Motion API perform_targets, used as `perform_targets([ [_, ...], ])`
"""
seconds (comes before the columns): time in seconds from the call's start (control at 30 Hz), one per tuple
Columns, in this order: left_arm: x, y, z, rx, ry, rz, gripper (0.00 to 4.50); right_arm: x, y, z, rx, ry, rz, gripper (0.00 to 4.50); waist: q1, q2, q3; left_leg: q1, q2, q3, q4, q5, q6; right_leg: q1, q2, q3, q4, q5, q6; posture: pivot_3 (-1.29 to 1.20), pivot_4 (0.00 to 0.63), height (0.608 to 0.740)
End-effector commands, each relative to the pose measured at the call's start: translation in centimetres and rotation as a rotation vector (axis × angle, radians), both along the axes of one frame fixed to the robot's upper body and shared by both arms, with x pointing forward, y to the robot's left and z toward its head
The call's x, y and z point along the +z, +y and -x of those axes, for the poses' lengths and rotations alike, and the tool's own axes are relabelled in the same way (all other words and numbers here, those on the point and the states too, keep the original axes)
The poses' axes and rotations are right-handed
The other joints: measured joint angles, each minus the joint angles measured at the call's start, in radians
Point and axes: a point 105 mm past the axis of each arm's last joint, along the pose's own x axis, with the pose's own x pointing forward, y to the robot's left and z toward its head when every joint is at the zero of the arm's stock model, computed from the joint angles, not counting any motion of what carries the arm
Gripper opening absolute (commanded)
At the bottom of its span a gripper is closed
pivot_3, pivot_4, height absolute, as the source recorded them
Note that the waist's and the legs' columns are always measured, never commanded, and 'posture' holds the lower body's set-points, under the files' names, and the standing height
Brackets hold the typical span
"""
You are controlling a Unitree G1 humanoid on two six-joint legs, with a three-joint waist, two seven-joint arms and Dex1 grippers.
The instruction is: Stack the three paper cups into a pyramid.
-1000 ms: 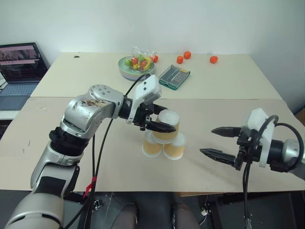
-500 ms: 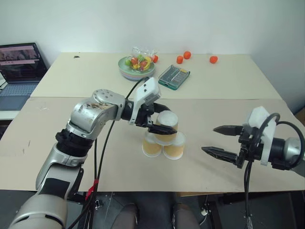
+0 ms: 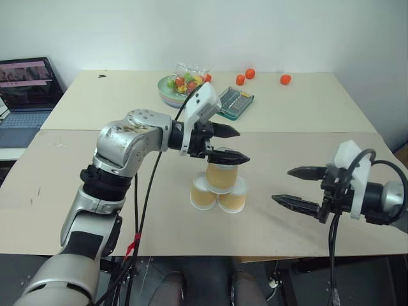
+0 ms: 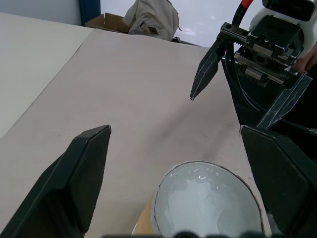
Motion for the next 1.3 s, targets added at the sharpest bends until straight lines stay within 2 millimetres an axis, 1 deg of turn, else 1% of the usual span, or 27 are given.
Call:
perform_targets([
  [0.03, 2.7, -0.1, 0.6, -0.020, -0.045, 0.064, 4.44, 0.7, 0.1, -0.1, 0.010, -0.039, 0.007, 4.50, 0.000, 0.000, 0.000, 0.000, 0.000, 0.000, 0.000, 0.000, 0.000, 0.000, 0.000, 0.000, 0.000, 0.000, 0.000, 0.00, 0.150, 0.740],
  [0.13, 4.1, -0.2, 0.6, -0.021, -0.059, 0.101, 4.44, 0.7, 0.1, -0.1, 0.011, -0.038, 0.004, 4.50, 0.002, 0.000, 0.000, 0.000, 0.000, 0.000, 0.000, 0.000, 0.000, 0.000, 0.000, 0.000, 0.000, 0.000, 0.000, 0.00, 0.150, 0.740],
  [0.23, 6.1, 0.3, 0.6, -0.022, -0.059, 0.165, 4.44, 0.7, 0.1, 0.0, 0.015, -0.034, 0.001, 4.50, 0.002, 0.000, 0.000, 0.000, 0.000, 0.000, 0.000, 0.000, 0.000, 0.000, 0.000, 0.000, 0.000, 0.000, 0.000, 0.00, 0.150, 0.740],
  [0.3, 8.6, 1.8, 0.4, -0.006, -0.064, 0.233, 4.44, 0.8, -0.3, 0.1, 0.010, -0.031, 0.005, 4.50, -0.001, 0.000, 0.000, 0.000, 0.000, 0.000, 0.001, 0.000, 0.000, 0.000, 0.000, 0.000, 0.000, 0.000, 0.000, 0.00, 0.150, 0.740],
  [0.37, 10.1, 4.0, 0.5, 0.014, -0.072, 0.268, 4.44, 1.1, -1.2, 0.4, -0.007, -0.033, 0.017, 4.50, -0.005, 0.000, 0.000, 0.000, 0.000, 0.000, 0.001, 0.000, 0.000, 0.000, 0.000, 0.000, 0.000, 0.000, 0.000, 0.00, 0.150, 0.740],
  [0.4, 10.2, 4.9, 0.6, 0.028, -0.080, 0.264, 4.44, 1.3, -1.6, 0.4, -0.019, -0.040, 0.024, 4.50, -0.009, 0.001, 0.000, 0.000, 0.000, 0.000, 0.000, 0.000, 0.000, -0.001, 0.000, 0.000, 0.000, 0.000, 0.000, 0.00, 0.150, 0.740],
  [0.47, 10.1, 5.8, 0.6, 0.048, -0.092, 0.246, 4.44, 1.5, -2.1, 0.4, -0.035, -0.052, 0.028, 4.50, -0.017, 0.001, 0.000, 0.000, 0.000, 0.000, 0.000, -0.001, 0.001, -0.001, 0.000, 0.000, 0.000, 0.000, 0.000, 0.00, 0.150, 0.740],
  [0.57, 8.8, 9.1, 0.0, 0.173, -0.149, 0.175, 4.44, 1.7, -3.3, 0.4, -0.072, -0.073, 0.038, 4.50, -0.015, 0.001, 0.000, 0.001, 0.000, 0.000, 0.001, 0.000, 0.001, 0.001, 0.000, 0.001, 0.000, 0.000, 0.000, 0.00, 0.150, 0.740],
  [0.67, 6.7, 11.7, -0.1, 0.263, -0.121, 0.119, 4.44, 1.5, -3.3, 0.7, -0.055, -0.060, 0.030, 4.50, -0.017, 0.001, 0.000, 0.002, 0.000, 0.000, 0.000, -0.001, 0.001, 0.001, 0.000, 0.001, 0.001, 0.000, 0.000, 0.00, 0.150, 0.740],
  [0.77, 3.5, 13.7, 0.1, 0.329, -0.122, 0.029, 4.44, 1.8, -4.1, 0.5, -0.093, -0.091, 0.012, 4.50, -0.017, 0.001, -0.001, 0.002, 0.001, 0.000, 0.000, -0.001, 0.001, 0.001, 0.001, 0.001, 0.001, 0.000, 0.000, 0.00, 0.150, 0.740],
  [0.8, 2.1, 14.2, 0.3, 0.346, -0.111, -0.005, 4.44, 1.8, -4.3, 0.4, -0.100, -0.097, 0.009, 4.50, -0.016, 0.001, -0.001, 0.002, 0.001, 0.000, 0.000, -0.001, 0.001, 0.001, 0.001, 0.002, 0.001, 0.000, 0.000, 0.00, 0.150, 0.740],
  [0.83, 0.4, 14.5, 0.8, 0.345, -0.101, -0.053, 4.44, 1.7, -4.3, 0.4, -0.104, -0.100, -0.007, 4.50, -0.015, 0.001, -0.001, 0.002, 0.001, 0.001, 0.000, -0.001, 0.001, 0.001, 0.000, 0.002, 0.000, 0.000, 0.000, 0.00, 0.150, 0.740],
  [0.9, -1.8, 14.7, 1.8, 0.338, -0.067, -0.090, 4.44, 1.3, -4.4, 0.4, -0.100, -0.099, -0.015, 4.50, -0.014, 0.001, -0.001, 0.002, 0.001, 0.001, -0.001, -0.001, 0.001, 0.001, 0.000, 0.002, 0.000, 0.000, 0.000, 0.00, 0.150, 0.740],
  [0.97, -3.1, 14.5, 2.3, 0.344, -0.062, -0.088, 4.44, 0.8, -4.6, 0.5, -0.095, -0.085, -0.019, 4.50, -0.005, 0.001, -0.001, 0.002, 0.001, 0.001, -0.002, -0.001, 0.001, 0.000, 0.000, 0.002, 0.000, 0.000, 0.000, 0.00, 0.150, 0.740],
  [1.07, -5.7, 14.6, 3.2, 0.357, -0.062, -0.126, 4.44, 0.2, -4.7, 0.2, -0.102, -0.070, -0.056, 4.50, 0.004, 0.001, -0.001, 0.002, 0.001, 0.001, -0.001, -0.001, 0.001, 0.000, 0.000, 0.002, 0.000, 0.000, -0.001, 0.00, 0.150, 0.740],
  [1.13, -6.5, 14.4, 3.6, 0.369, -0.056, -0.119, 4.44, -0.2, -4.5, 0.1, -0.097, -0.064, -0.067, 4.50, 0.005, 0.001, -0.001, 0.003, 0.001, 0.001, -0.001, -0.001, 0.001, 0.001, 0.000, 0.002, 0.000, 0.000, -0.001, 0.00, 0.150, 0.740],
  [1.2, -6.4, 14.0, 3.9, 0.369, -0.061, -0.095, 4.44, -0.3, -4.3, -0.1, -0.094, -0.065, -0.081, 4.50, 0.006, 0.001, -0.001, 0.003, 0.001, 0.001, -0.002, -0.001, 0.001, 0.001, 0.000, 0.002, 0.000, 0.001, -0.001, 0.00, 0.150, 0.740],
  [1.3, -6.2, 13.9, 3.7, 0.390, -0.084, -0.074, 4.44, -0.1, -3.9, -0.3, -0.088, -0.072, -0.090, 4.50, 0.004, 0.002, -0.001, 0.003, 0.001, 0.001, -0.001, -0.001, 0.001, 0.001, 0.000, 0.001, 0.000, 0.001, -0.001, 0.00, 0.150, 0.740],
])
